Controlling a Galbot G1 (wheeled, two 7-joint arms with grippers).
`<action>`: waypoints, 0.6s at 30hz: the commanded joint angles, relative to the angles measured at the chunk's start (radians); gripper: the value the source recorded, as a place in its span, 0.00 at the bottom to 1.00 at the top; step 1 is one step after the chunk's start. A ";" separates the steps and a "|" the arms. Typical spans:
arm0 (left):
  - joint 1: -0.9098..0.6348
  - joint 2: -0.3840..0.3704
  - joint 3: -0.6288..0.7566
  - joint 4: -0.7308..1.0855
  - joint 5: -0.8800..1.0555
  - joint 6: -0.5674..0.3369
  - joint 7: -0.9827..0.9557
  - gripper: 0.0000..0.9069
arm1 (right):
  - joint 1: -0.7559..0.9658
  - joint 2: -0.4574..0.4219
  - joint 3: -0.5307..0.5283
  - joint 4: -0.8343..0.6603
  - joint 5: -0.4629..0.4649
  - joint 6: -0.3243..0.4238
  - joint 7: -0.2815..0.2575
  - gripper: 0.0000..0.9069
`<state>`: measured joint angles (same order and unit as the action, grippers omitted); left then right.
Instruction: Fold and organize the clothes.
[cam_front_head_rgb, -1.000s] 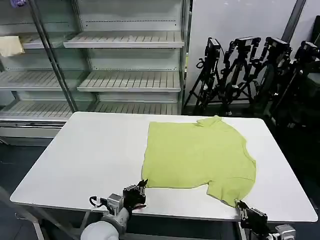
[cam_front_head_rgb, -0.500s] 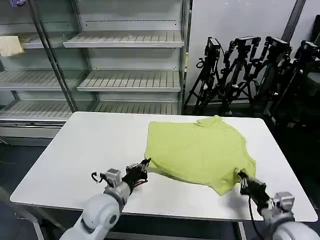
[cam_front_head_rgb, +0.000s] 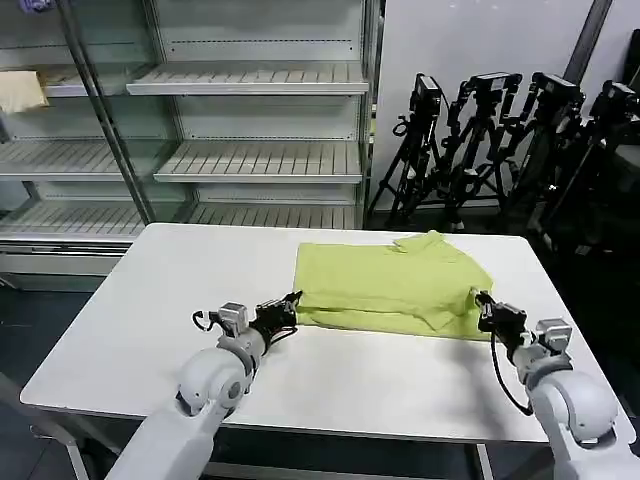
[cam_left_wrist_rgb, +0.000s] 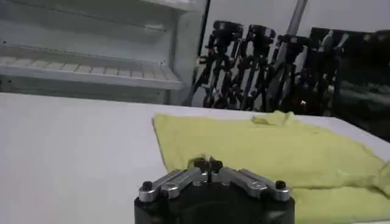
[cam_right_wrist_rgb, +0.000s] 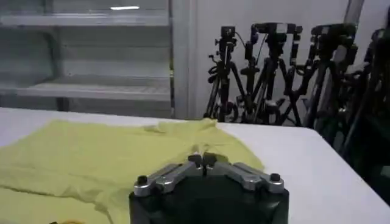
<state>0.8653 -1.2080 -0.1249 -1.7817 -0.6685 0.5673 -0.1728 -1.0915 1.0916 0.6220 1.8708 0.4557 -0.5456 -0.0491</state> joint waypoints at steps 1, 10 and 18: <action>-0.044 -0.007 0.007 0.076 0.020 -0.022 0.009 1.00 | 0.034 0.000 -0.016 -0.059 -0.031 -0.004 -0.004 1.00; 0.040 0.051 -0.027 -0.073 0.029 -0.086 0.034 1.00 | -0.183 -0.035 0.090 0.106 -0.008 -0.020 0.004 1.00; 0.154 0.093 0.018 -0.172 0.062 0.011 -0.026 1.00 | -0.230 -0.023 0.133 0.056 -0.039 -0.033 0.011 1.00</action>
<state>0.9470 -1.1464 -0.1257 -1.8721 -0.6343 0.5494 -0.1817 -1.2387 1.0732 0.7095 1.9232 0.4330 -0.5707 -0.0394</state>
